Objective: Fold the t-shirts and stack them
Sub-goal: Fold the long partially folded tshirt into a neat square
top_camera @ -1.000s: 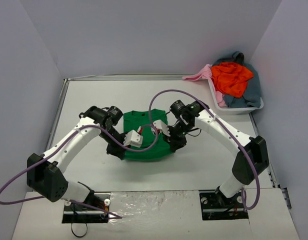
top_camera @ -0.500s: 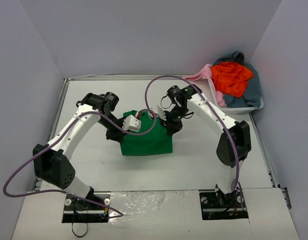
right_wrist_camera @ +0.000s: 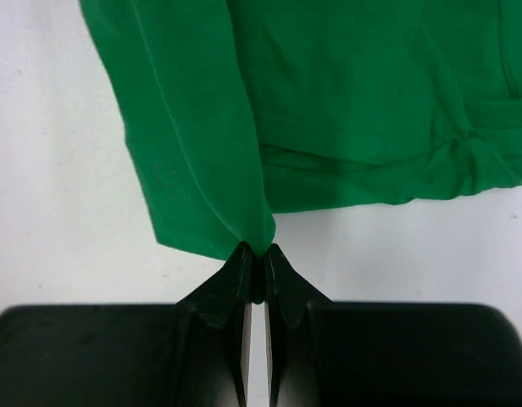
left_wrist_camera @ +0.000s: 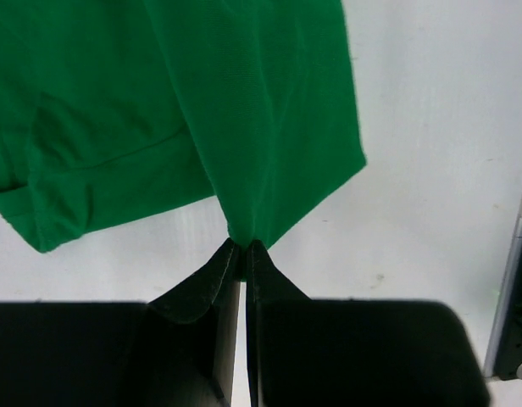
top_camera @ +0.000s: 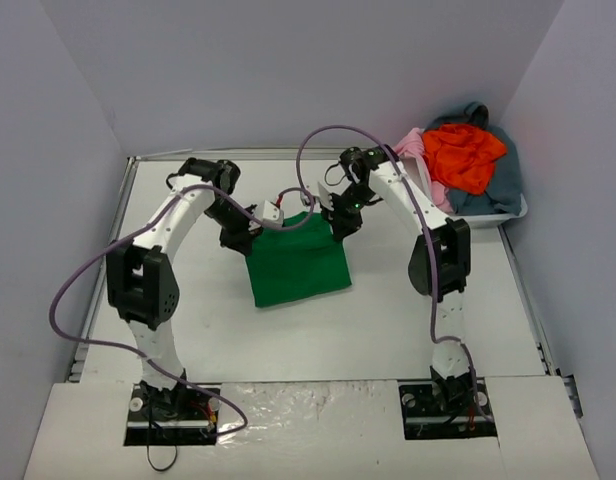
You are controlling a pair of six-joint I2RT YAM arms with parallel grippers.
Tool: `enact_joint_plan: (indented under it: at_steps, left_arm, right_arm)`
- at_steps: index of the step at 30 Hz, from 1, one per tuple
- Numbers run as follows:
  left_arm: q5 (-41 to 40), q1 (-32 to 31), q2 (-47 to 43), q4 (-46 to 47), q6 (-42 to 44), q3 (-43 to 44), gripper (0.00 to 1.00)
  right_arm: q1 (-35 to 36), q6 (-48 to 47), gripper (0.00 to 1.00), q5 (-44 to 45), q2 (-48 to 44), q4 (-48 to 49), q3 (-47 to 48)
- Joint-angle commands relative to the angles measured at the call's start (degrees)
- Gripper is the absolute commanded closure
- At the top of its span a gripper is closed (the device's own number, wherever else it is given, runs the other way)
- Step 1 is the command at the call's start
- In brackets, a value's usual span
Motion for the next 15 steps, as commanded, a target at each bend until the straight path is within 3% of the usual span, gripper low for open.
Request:
enact_joint_plan:
  at_steps: [1, 8, 15]
  left_arm:
    - [2.26, 2.50, 5.31, -10.82, 5.06, 7.32, 0.98]
    - [2.35, 6.90, 18.60, -17.06, 7.62, 22.78, 0.98]
    - [2.61, 9.63, 27.83, -19.44, 8.24, 28.88, 0.98]
  right_arm:
    - [-1.46, -2.21, 1.00, -1.88, 6.20, -3.65, 7.52]
    - [-3.75, -2.56, 1.00, -4.17, 20.36, -3.30, 25.12]
    - [-3.93, 2.26, 1.00, -5.31, 30.39, 4.60, 33.83]
